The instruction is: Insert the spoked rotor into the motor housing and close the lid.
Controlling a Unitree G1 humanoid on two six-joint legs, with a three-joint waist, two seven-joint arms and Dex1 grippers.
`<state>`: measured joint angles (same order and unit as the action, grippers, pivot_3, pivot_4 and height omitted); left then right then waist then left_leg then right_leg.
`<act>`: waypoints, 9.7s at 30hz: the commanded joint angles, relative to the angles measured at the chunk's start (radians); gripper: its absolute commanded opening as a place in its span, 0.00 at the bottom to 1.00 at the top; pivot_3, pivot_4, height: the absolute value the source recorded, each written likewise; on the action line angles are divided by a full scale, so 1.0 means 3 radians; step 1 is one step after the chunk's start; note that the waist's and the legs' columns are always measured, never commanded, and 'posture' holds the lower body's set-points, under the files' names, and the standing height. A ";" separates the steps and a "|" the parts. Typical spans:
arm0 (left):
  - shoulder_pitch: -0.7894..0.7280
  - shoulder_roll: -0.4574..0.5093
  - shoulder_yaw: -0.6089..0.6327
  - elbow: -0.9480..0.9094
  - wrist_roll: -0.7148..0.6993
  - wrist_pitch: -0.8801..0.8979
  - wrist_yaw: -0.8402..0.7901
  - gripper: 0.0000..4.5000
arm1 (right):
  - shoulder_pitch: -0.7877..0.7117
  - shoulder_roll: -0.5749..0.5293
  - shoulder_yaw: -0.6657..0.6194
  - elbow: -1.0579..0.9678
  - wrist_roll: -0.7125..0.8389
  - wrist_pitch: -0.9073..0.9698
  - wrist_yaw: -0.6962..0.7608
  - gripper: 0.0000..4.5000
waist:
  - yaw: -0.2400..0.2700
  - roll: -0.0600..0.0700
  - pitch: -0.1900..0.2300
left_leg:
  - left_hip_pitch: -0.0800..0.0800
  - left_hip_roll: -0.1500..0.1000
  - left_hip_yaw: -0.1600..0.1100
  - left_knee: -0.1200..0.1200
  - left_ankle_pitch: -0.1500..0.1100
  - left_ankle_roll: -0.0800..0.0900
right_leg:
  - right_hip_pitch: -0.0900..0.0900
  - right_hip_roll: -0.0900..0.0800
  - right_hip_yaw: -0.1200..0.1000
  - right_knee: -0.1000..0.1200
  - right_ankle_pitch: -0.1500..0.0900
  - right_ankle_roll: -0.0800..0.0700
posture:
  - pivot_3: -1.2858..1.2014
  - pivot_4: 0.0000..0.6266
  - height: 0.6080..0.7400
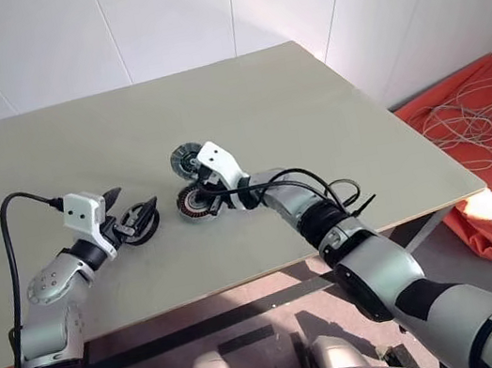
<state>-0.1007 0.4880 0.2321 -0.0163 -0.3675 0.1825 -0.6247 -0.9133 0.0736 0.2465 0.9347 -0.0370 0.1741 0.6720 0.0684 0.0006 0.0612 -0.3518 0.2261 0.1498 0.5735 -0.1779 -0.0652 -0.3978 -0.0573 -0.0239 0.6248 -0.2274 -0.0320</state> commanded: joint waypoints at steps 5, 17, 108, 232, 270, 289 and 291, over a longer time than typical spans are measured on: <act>-0.0010 0.0041 0.0053 -0.0090 0.0000 -0.0052 0.0002 1.00 | -0.0110 0.0010 -0.0064 -0.0016 0.0003 -0.0075 0.0010 0.01 | 0.0001 0.0000 0.0000 | 0.0000 0.0000 0.0000 0.0000 0.0000 0.0000 | 0.0000 0.0000 0.0000 0.0000 0.0000 0.0000 | 0.52 0.00 1.00; -0.0025 0.0029 0.0028 -0.0094 0.0006 -0.0043 0.0009 1.00 | -0.0226 0.0074 -0.0128 -0.0113 0.0043 -0.0053 0.0024 0.01 | 0.0001 0.0001 0.0000 | -0.0001 0.0000 0.0000 0.0000 0.0000 0.0000 | -0.0001 0.0000 0.0000 -0.0001 0.0000 -0.0001 | 0.52 0.00 1.00; -0.0040 0.0048 0.0056 0.0118 0.0065 -0.0208 -0.0096 1.00 | 0.0000 0.0198 -0.0219 0.0479 -0.0067 -0.0131 -0.0070 0.01 | 0.0001 0.0002 0.0001 | -0.0002 0.0002 0.0002 -0.0005 0.0000 0.0000 | -0.0007 0.0000 -0.0002 -0.0001 -0.0003 -0.0007 | 0.52 0.00 1.00; -0.0142 -0.1394 0.1652 0.0062 -0.3251 0.2714 0.2524 1.00 | 0.0858 -0.1237 -0.0337 -0.2354 0.0804 0.1187 0.0698 0.01 | 0.0097 -0.0004 0.0000 | 0.0024 -0.0004 -0.0005 -0.0003 0.0000 0.0000 | 0.0032 0.0000 -0.0004 -0.0013 -0.0016 0.0021 | 0.52 0.00 1.00; 0.0026 -0.1441 0.1023 -0.0704 -0.3651 0.1931 0.2982 0.10 | 0.0809 -0.1189 -0.0314 -0.2260 0.0779 0.1149 0.0542 0.00 | 0.0094 -0.0008 0.0001 | 0.0005 -0.0003 -0.0003 -0.0003 0.0000 0.0000 | 0.0026 0.0001 -0.0004 -0.0032 -0.0003 0.0007 | 0.52 0.00 1.00; -0.0158 -0.1051 0.0465 -0.0191 -0.4310 0.2040 0.3004 0.10 | 0.0795 -0.1200 -0.0312 -0.2227 0.0758 0.1107 0.0525 0.00 | 0.0094 -0.0009 0.0000 | 0.0009 -0.0004 -0.0003 0.0006 0.0002 -0.0004 | 0.0026 0.0001 -0.0003 -0.0018 -0.0011 0.0022 | 0.52 0.00 1.00; -0.0199 -0.1042 0.0454 -0.0078 -0.4279 0.2049 0.2934 0.10 | 0.0805 -0.1207 -0.0315 -0.2239 0.0758 0.1106 0.0520 0.00 | 0.0094 -0.0009 0.0000 | 0.0009 -0.0004 -0.0004 0.0007 0.0002 -0.0004 | 0.0026 0.0001 -0.0003 -0.0018 -0.0009 0.0019 | 0.52 0.00 1.00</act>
<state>-0.1352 0.1662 0.3746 -0.0451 -1.6580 0.7930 0.2910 -0.6494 -0.2839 0.1676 0.2859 0.1822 0.5256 0.8282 0.0967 -0.0021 0.0614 -0.3492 0.2250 0.1487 0.5756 -0.1773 -0.0664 -0.3899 -0.0571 -0.0247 0.6194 -0.2292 -0.0277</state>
